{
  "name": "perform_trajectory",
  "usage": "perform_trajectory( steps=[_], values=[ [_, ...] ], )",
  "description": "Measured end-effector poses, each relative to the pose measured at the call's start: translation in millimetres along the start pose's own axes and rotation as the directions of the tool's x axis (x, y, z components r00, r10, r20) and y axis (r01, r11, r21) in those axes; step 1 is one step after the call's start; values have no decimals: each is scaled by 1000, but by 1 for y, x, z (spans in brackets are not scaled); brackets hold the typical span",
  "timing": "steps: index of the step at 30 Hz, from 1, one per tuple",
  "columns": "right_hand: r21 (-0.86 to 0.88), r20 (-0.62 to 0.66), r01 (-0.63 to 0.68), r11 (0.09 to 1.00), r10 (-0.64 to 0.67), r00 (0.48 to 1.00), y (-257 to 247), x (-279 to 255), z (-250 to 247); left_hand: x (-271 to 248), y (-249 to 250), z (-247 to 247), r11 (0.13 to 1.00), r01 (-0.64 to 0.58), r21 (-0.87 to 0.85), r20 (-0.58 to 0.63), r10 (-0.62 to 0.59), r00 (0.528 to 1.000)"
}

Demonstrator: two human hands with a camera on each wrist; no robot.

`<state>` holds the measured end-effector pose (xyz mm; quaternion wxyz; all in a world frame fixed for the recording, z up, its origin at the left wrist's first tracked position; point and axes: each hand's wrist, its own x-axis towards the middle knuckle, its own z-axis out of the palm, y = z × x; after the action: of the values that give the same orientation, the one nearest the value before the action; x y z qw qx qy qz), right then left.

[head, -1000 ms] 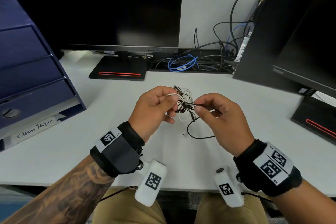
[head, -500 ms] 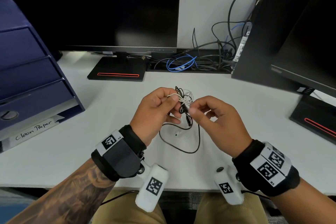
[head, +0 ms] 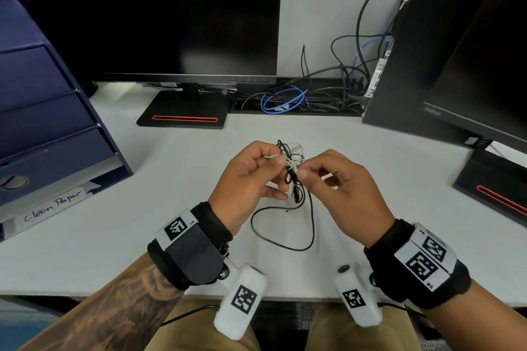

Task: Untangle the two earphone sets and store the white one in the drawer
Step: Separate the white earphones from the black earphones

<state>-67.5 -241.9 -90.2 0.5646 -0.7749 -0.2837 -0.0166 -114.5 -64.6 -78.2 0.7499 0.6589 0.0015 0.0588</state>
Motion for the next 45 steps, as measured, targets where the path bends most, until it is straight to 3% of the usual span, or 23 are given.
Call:
perform_trajectory(
  steps=[3, 6, 9, 11, 14, 23, 26, 32, 36, 39, 45],
  values=[
    [67, -49, -25, 997, 28, 998, -1, 3, -4, 2, 0, -2, 990, -40, 133, -64, 49, 997],
    [154, -66, -62, 986, 73, 995, -4, 5, -7, 4, -4, -6, 936, -132, 326, -113, 177, 978],
    [138, -36, -46, 989, 51, 998, -3, 5, -7, 2, -10, -6, 827, -205, 524, -82, 289, 954],
    [107, -2, -18, 994, 19, 1000, -3, 3, -5, 1, -12, -6, 778, -240, 581, -3, 297, 955],
    [75, 32, 13, 997, -15, 999, -5, 1, -3, 1, -14, -6, 763, -273, 586, 123, 249, 961],
    [209, -157, 49, 977, -16, 988, -9, 16, -24, 5, -24, -18, 743, -179, 645, 122, 131, 984],
    [296, -105, 31, 955, 0, 994, -15, 15, -23, 3, -30, -15, 735, -158, 660, 156, 71, 985],
    [525, 1, -56, 849, 66, 998, -30, 15, -25, 0, -28, -6, 707, -188, 682, 167, 100, 981],
    [555, 29, -34, 831, 21, 999, -35, 13, -25, 0, -28, -3, 665, -239, 707, 197, 140, 970],
    [531, -38, 18, 847, 2, 999, -37, 14, -26, 0, -30, -7, 614, -249, 749, 175, 179, 968],
    [594, -260, 83, 800, 93, 961, -41, 24, -45, 6, -28, -19, 615, -183, 767, 95, 173, 980]
  ],
)
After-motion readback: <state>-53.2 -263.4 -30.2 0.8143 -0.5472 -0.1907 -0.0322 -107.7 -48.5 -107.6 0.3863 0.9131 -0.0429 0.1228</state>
